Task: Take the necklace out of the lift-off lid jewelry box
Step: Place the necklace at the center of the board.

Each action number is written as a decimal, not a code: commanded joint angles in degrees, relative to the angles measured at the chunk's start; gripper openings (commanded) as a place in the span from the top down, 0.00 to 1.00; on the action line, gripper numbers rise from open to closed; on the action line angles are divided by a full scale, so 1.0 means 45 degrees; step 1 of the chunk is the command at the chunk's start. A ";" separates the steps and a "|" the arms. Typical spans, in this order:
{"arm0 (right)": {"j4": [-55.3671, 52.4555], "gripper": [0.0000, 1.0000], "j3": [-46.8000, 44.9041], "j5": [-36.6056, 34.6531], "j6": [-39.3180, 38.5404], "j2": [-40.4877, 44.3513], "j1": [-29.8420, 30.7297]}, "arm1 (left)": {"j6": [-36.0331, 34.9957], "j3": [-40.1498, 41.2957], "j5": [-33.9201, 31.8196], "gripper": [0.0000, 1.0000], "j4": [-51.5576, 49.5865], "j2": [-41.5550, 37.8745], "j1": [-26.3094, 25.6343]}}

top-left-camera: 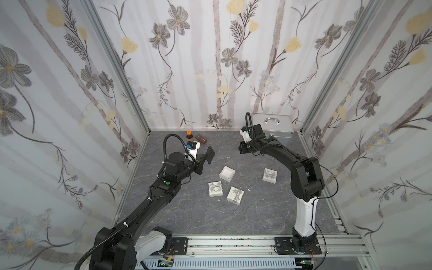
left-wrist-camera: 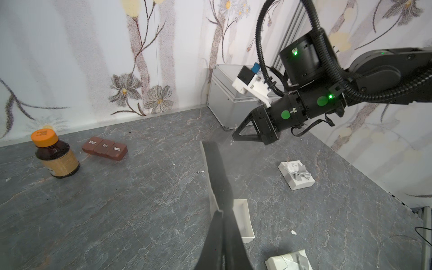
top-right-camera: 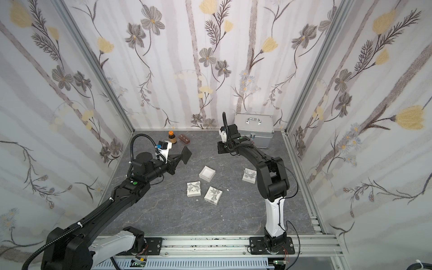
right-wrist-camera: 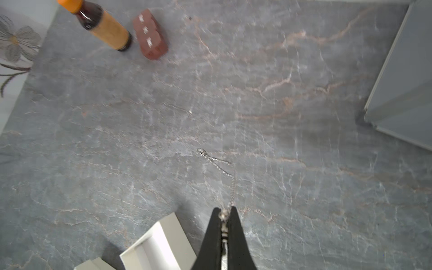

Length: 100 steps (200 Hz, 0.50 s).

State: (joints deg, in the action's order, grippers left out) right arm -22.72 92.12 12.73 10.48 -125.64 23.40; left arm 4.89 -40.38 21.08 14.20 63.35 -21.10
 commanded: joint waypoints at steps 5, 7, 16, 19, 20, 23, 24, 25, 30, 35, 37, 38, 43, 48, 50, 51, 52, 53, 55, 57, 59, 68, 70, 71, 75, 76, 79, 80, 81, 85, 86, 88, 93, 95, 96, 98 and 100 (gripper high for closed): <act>0.0047 0.95 -0.1069 -0.0566 0.0266 0.0160 -0.0100 | -0.0137 0.0030 -0.0019 1.00 0.0126 -0.0035 0.0022; 0.0063 0.95 -0.1167 -0.0618 0.0283 0.0175 -0.0116 | -0.0140 0.0029 -0.0022 1.00 0.0117 -0.0021 0.0022; 0.0073 0.94 -0.1529 -0.0870 0.0344 0.0287 -0.0146 | -0.0140 0.0038 -0.0013 1.00 0.0125 0.0001 0.0012; 0.0069 0.94 -0.1677 -0.0924 0.0366 0.0311 -0.0156 | -0.0140 0.0029 0.0003 1.00 0.0122 0.0003 0.0020; 0.0079 0.93 -0.1718 -0.0959 0.0366 0.0327 -0.0168 | -0.0154 0.0029 0.0013 1.00 0.0124 0.0013 0.0021; 0.0070 0.93 -0.1827 -0.1045 0.0381 0.0358 -0.0183 | -0.0154 0.0028 0.0026 1.00 0.0148 0.0022 0.0021; 0.0069 0.93 -0.1842 -0.1068 0.0383 0.0370 -0.0191 | -0.0151 0.0028 0.0034 1.00 0.0147 0.0032 0.0031; 0.0069 0.93 -0.1869 -0.1099 0.0385 0.0386 -0.0205 | -0.0149 0.0018 0.0038 1.00 0.0147 0.0038 0.0026; 0.0068 0.93 -0.2075 -0.1272 0.0447 0.0444 -0.0239 | -0.0141 0.0015 0.0054 1.00 0.0178 0.0076 0.0019; 0.0068 0.92 -0.2250 -0.1450 0.0509 0.0493 -0.0266 | -0.0138 0.0009 0.0095 1.00 0.0195 0.0125 0.0021; 0.0068 0.92 -0.2312 -0.1523 0.0529 0.0502 -0.0275 | -0.0121 0.0004 0.0099 1.00 0.0202 0.0146 0.0022; 0.0068 0.92 -0.2338 -0.1561 0.0545 0.0511 -0.0286 | -0.0115 0.0006 0.0100 1.00 0.0213 0.0153 0.0022; 0.0035 0.92 -0.2479 -0.1685 0.0594 0.0572 -0.0330 | -0.0120 -0.0038 0.0157 1.00 0.0243 0.0221 0.0017; 0.0015 0.91 -0.2613 -0.1788 0.0636 0.0619 -0.0387 | -0.0114 -0.0058 0.0195 1.00 0.0256 0.0288 0.0007; 0.0011 0.91 -0.2671 -0.1846 0.0653 0.0641 -0.0407 | -0.0115 -0.0067 0.0212 1.00 0.0261 0.0319 0.0013; 0.0011 0.91 -0.2703 -0.1869 0.0656 0.0648 -0.0411 | -0.0122 -0.0068 0.0215 1.00 0.0262 0.0337 0.0017; 0.0010 0.91 -0.2720 -0.1900 0.0668 0.0652 -0.0422 | -0.0115 -0.0079 0.0216 1.00 0.0263 0.0356 0.0019; 0.0010 0.91 -0.2747 -0.1915 0.0673 0.0654 -0.0438 | -0.0102 -0.0094 0.0217 1.00 0.0263 0.0365 0.0020; 0.0010 0.90 -0.2802 -0.1951 0.0687 0.0674 -0.0450 | -0.0093 -0.0105 0.0227 1.00 0.0258 0.0397 0.0021; 0.0015 0.90 -0.2840 -0.1995 0.0696 0.0699 -0.0467 | -0.0095 -0.0122 0.0244 1.00 0.0262 0.0419 0.0017; -0.0004 0.90 -0.2889 -0.2020 0.0712 0.0710 -0.0486 | -0.0081 -0.0141 0.0244 1.00 0.0273 0.0454 0.0020; -0.0024 0.89 -0.3087 -0.2223 0.0738 0.0808 -0.0540 | -0.0063 -0.0205 0.0293 1.00 0.0271 0.0581 0.0022; -0.0028 0.88 -0.3141 -0.2272 0.0728 0.0821 -0.0558 | -0.0053 -0.0211 0.0310 1.00 0.0280 0.0602 0.0022; -0.0029 0.88 -0.3163 -0.2287 0.0723 0.0826 -0.0564 | -0.0052 -0.0228 0.0313 1.00 0.0281 0.0615 0.0022; -0.0057 0.87 -0.3213 -0.2380 0.0738 0.0876 -0.0580 | -0.0032 -0.0247 0.0347 1.00 0.0292 0.0658 0.0022; -0.0063 0.86 -0.3228 -0.2400 0.0738 0.0883 -0.0585 | -0.0022 -0.0256 0.0351 1.00 0.0297 0.0663 0.0022; -0.0085 0.85 -0.3291 -0.2470 0.0723 0.0894 -0.0580 | -0.0003 -0.0271 0.0369 1.00 0.0307 0.0704 0.0022; -0.0086 0.85 -0.3296 -0.2494 0.0730 0.0921 -0.0585 | -0.0007 -0.0278 0.0371 1.00 0.0304 0.0705 0.0022; -0.0097 0.85 -0.3309 -0.2525 0.0744 0.0925 -0.0588 | 0.0001 -0.0281 0.0392 1.00 0.0313 0.0716 0.0022; -0.0140 0.84 -0.3380 -0.2630 0.0738 0.0962 -0.0597 | 0.0022 -0.0296 0.0414 1.00 0.0338 0.0743 0.0022; -0.0153 0.83 -0.3400 -0.2632 0.0738 0.0962 -0.0594 | 0.0025 -0.0290 0.0414 1.00 0.0340 0.0754 0.0022; -0.0163 0.82 -0.3424 -0.2687 0.0737 0.0976 -0.0615 | 0.0051 -0.0305 0.0428 1.00 0.0351 0.0763 0.0022; -0.0230 0.81 -0.3467 -0.2791 0.0737 0.1007 -0.0619 | 0.0075 -0.0311 0.0449 1.00 0.0403 0.0796 0.0007; -0.0265 0.80 -0.3490 -0.2829 0.0737 0.1031 -0.0627 | 0.0088 -0.0311 0.0451 1.00 0.0425 0.0803 0.0018; -0.0274 0.80 -0.3503 -0.2849 0.0747 0.1029 -0.0628 | 0.0087 -0.0317 0.0461 1.00 0.0432 0.0813 0.0020; -0.0315 0.79 -0.3499 -0.2898 0.0740 0.1027 -0.0624 | 0.0111 -0.0332 0.0454 1.00 0.0447 0.0821 0.0011; -0.0345 0.77 -0.3527 -0.2929 0.0738 0.1041 -0.0628 | 0.0132 -0.0330 0.0453 1.00 0.0470 0.0838 0.0019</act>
State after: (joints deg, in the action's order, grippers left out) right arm -24.14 77.08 3.18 13.28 -121.86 20.67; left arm 4.54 -41.12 21.96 14.24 66.54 -21.10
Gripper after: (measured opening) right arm 0.188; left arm 0.051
